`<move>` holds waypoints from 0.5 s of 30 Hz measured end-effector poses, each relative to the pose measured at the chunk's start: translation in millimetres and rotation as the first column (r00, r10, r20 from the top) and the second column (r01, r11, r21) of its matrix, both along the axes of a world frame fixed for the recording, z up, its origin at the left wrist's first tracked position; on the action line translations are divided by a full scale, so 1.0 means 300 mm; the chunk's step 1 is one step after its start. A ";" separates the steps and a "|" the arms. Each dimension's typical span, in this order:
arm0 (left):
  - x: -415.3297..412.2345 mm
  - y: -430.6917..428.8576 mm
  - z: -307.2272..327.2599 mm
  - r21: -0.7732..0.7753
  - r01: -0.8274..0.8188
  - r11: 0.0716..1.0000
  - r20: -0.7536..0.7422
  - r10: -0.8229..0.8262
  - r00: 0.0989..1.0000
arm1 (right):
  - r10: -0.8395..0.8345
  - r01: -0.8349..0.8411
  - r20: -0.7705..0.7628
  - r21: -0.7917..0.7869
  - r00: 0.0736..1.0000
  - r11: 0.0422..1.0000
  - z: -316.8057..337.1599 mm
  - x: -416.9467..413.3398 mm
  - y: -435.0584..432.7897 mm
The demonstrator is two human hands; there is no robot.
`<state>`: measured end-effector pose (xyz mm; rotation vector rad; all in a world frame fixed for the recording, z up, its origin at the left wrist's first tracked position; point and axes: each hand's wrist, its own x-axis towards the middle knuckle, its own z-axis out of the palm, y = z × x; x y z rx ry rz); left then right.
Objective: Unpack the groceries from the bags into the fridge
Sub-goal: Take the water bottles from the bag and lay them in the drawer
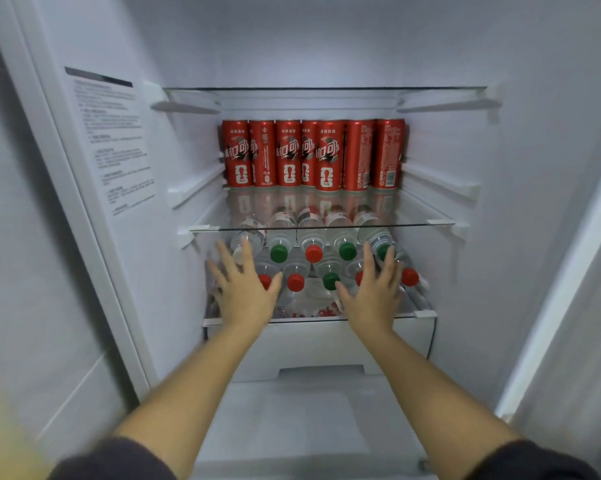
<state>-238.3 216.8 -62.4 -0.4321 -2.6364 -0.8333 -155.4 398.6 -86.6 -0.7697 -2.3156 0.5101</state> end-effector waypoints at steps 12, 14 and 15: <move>-0.060 0.221 -0.071 0.194 -0.163 0.967 0.203 0.123 0.971 | -0.108 0.113 0.052 -0.104 0.993 0.988 0.017 -0.160 -0.004; -0.070 0.234 -0.071 0.224 -0.169 0.960 0.211 0.122 0.970 | -0.100 0.104 0.040 -0.104 0.994 0.989 0.007 -0.166 0.001; -0.071 0.238 -0.072 0.229 -0.169 0.959 0.207 0.122 0.971 | -0.097 0.100 0.037 -0.104 0.995 0.990 0.005 -0.165 0.003</move>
